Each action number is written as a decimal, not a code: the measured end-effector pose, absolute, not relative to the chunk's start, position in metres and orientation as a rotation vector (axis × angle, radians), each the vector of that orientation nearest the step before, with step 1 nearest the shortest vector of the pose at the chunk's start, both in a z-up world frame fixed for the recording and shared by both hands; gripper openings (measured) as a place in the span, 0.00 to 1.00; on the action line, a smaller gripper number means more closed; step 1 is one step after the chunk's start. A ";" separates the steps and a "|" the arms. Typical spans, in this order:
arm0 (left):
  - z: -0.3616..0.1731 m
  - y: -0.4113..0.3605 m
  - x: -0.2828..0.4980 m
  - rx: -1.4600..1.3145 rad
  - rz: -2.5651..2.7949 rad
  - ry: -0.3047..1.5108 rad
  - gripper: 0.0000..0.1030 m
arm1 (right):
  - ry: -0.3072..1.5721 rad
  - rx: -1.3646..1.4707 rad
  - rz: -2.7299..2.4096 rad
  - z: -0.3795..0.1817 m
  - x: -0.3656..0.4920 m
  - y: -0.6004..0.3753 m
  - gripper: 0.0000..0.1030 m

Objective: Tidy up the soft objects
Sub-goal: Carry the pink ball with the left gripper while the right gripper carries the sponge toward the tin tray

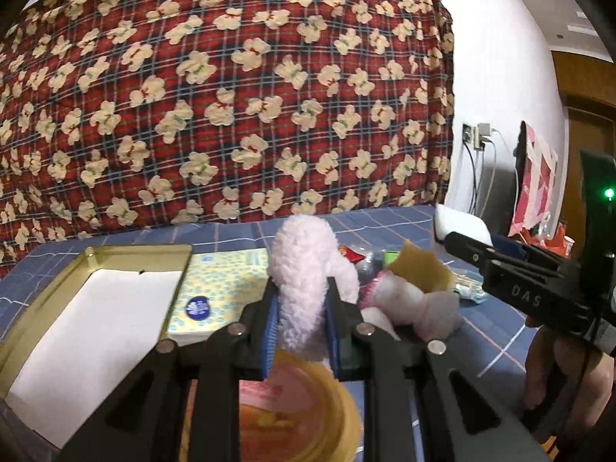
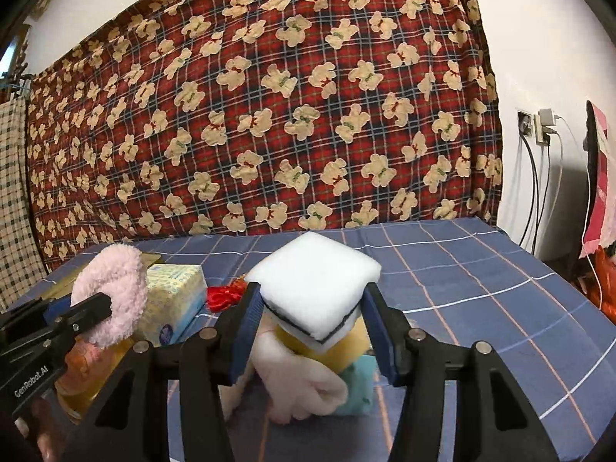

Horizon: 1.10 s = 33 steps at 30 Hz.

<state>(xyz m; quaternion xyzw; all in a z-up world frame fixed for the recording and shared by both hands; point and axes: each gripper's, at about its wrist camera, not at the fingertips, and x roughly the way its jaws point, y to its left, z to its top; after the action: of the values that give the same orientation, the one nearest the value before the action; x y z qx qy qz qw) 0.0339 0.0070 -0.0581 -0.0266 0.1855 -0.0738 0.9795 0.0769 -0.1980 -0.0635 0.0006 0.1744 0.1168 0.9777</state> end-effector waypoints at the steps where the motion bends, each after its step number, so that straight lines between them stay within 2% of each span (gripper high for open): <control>1: -0.058 0.011 0.034 -0.056 -0.141 0.373 0.19 | 0.344 0.001 0.235 -0.063 0.076 -0.196 0.53; 33: -0.064 0.092 0.021 -0.190 0.066 0.329 0.19 | 0.277 -0.068 0.365 -0.064 0.066 -0.112 0.53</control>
<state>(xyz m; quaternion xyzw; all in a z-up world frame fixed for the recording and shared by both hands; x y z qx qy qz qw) 0.0205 0.0924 -0.0639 -0.0942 0.1636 0.0327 0.9815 0.0656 -0.1120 -0.0639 -0.0339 0.1371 0.1807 0.9733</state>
